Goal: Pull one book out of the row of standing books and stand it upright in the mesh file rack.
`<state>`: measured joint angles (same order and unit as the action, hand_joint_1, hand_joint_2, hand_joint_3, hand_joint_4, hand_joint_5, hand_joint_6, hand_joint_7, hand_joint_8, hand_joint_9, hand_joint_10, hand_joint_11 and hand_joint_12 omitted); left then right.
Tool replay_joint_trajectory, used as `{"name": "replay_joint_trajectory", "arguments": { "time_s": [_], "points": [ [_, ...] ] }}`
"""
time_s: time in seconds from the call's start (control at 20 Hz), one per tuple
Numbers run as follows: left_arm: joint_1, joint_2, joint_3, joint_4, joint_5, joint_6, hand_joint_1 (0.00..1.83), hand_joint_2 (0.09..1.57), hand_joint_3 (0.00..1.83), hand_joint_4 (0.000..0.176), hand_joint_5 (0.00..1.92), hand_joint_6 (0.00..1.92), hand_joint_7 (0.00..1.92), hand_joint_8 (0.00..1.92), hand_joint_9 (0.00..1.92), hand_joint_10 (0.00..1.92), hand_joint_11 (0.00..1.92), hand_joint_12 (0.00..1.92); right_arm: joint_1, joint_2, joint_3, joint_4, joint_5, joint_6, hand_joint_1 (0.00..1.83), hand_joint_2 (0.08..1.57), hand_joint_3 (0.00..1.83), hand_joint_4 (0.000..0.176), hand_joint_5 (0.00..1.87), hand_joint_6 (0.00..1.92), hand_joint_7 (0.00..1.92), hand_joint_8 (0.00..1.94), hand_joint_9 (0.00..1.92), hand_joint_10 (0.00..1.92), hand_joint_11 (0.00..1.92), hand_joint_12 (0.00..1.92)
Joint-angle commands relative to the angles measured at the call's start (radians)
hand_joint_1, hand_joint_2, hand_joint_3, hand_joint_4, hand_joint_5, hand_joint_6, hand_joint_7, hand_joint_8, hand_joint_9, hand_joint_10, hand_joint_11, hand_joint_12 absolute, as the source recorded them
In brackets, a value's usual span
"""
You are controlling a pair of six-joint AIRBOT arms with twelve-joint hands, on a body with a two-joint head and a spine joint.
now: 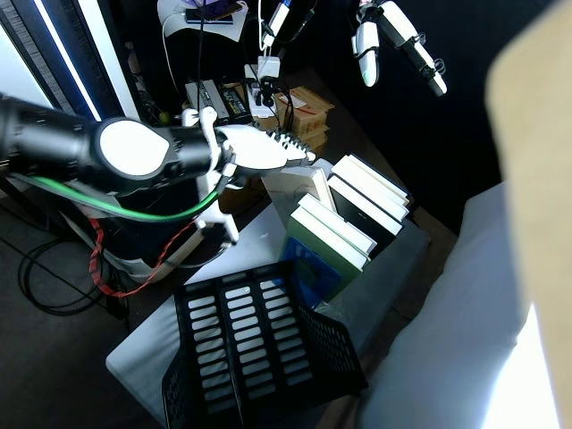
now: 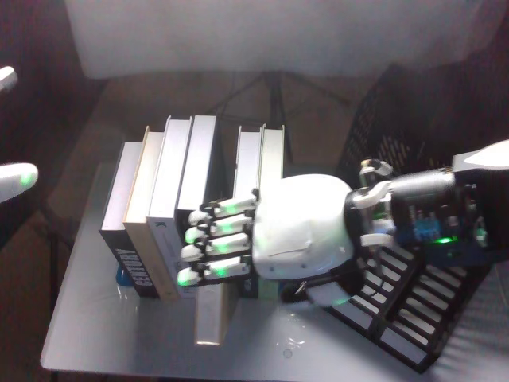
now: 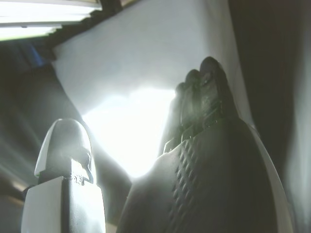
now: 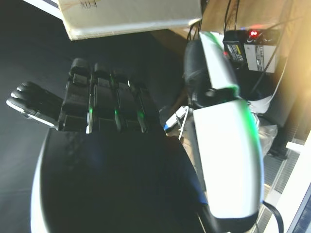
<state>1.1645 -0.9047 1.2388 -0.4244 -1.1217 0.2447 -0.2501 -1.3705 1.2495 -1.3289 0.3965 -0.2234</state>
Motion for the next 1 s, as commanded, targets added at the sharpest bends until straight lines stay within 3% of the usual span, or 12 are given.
{"name": "replay_joint_trajectory", "arguments": {
  "time_s": [0.0,0.05,0.15,0.25,0.3,0.35,0.4,0.5,0.65,0.75,0.85,0.95],
  "points": [
    [0.001,0.015,-0.001,-0.030,-0.125,-0.004,0.78,1.25,0.01,0.022,0.01,0.00,0.00,0.00,0.00,0.00,0.00,0.00,0.016,0.001,0.002,0.032,0.047,-0.012,0.86,1.21,0.00,0.018,0.00,0.00,0.00,0.00,0.00,0.00,0.00,0.00],
    [0.012,0.018,-0.002,-0.040,-0.132,-0.004,0.78,1.24,0.01,0.028,0.01,0.00,0.00,0.00,0.00,0.00,0.00,0.00,0.020,-0.018,0.007,0.022,0.042,-0.017,1.06,1.15,0.00,0.014,0.00,0.00,0.00,0.00,0.00,0.00,0.00,0.00],
    [0.020,0.020,-0.002,-0.051,-0.133,-0.004,0.81,1.23,0.00,0.025,0.01,0.00,0.00,0.00,0.00,0.00,0.00,0.00,0.021,-0.037,0.016,0.008,0.032,-0.017,1.16,1.10,0.00,0.009,0.08,0.03,0.03,0.01,0.01,0.00,0.06,0.03],
    [0.024,0.022,0.001,-0.053,-0.121,-0.004,0.84,1.25,0.01,0.016,0.00,0.00,0.00,0.00,0.00,0.00,0.00,0.00,0.021,-0.059,0.028,0.004,0.018,-0.031,1.18,1.15,0.00,0.015,0.01,0.00,0.00,0.00,0.00,0.00,0.00,0.00],
    [0.025,0.020,0.002,-0.053,-0.118,-0.004,0.80,1.22,0.00,0.000,0.01,0.00,0.00,0.00,0.00,0.00,0.00,0.00,0.021,-0.072,0.037,0.003,0.013,-0.031,1.13,1.14,0.00,0.007,0.00,0.00,0.00,0.00,0.00,0.00,0.00,0.00],
    [0.025,0.017,0.003,-0.053,-0.117,-0.004,0.80,1.22,0.00,0.000,0.01,0.00,0.00,0.00,0.00,0.00,0.00,0.00,0.023,-0.079,0.042,-0.001,0.011,-0.031,1.13,1.14,0.00,0.007,0.00,0.00,0.00,0.00,0.00,0.00,0.00,0.00],
    [0.025,0.011,0.008,-0.053,-0.115,-0.004,0.59,1.17,0.00,0.000,0.02,0.01,0.00,0.00,0.00,0.00,0.00,0.00,0.025,-0.086,0.044,-0.011,0.004,-0.031,1.16,1.10,0.00,0.003,0.00,0.00,0.00,0.00,0.00,0.00,0.00,0.00],
    [0.025,0.009,0.010,-0.054,-0.113,-0.004,0.63,1.15,0.00,0.000,0.01,0.00,0.00,0.00,0.00,0.00,0.00,0.00,0.029,-0.095,0.044,-0.028,-0.006,-0.031,1.16,1.09,0.00,0.000,0.00,0.00,0.00,0.00,0.00,0.00,0.00,0.00],
    [0.034,0.010,0.009,-0.066,-0.116,-0.004,0.53,1.16,0.00,0.000,0.01,0.00,0.00,0.00,0.00,0.00,0.00,0.00,0.030,-0.107,0.053,-0.033,-0.012,-0.031,1.19,1.06,0.00,0.000,0.03,0.01,0.00,0.00,0.00,0.00,0.00,0.00],
    [0.053,0.013,0.006,-0.078,-0.131,-0.004,0.70,1.13,0.00,0.000,0.01,0.00,0.00,0.00,0.00,0.00,0.00,0.00,0.024,-0.119,0.063,-0.037,-0.017,-0.031,1.18,1.08,0.00,0.008,0.00,0.00,0.00,0.00,0.00,0.00,0.00,0.00],
    [0.057,0.015,0.003,-0.084,-0.136,-0.004,0.66,1.14,0.00,0.000,0.00,0.00,0.00,0.00,0.00,0.00,0.00,0.00,0.008,-0.138,0.072,-0.048,-0.031,-0.031,1.24,1.03,0.00,0.000,0.06,0.02,0.00,0.00,0.00,0.00,0.00,0.00],
    [0.058,0.015,0.002,-0.084,-0.137,-0.004,0.89,1.22,0.02,0.000,0.01,0.00,0.00,0.00,0.00,0.00,0.00,0.00,-0.005,-0.158,0.085,-0.048,-0.038,-0.031,1.05,1.10,0.00,0.008,0.07,0.02,0.01,0.00,0.00,0.00,0.00,0.00]
  ]
}}
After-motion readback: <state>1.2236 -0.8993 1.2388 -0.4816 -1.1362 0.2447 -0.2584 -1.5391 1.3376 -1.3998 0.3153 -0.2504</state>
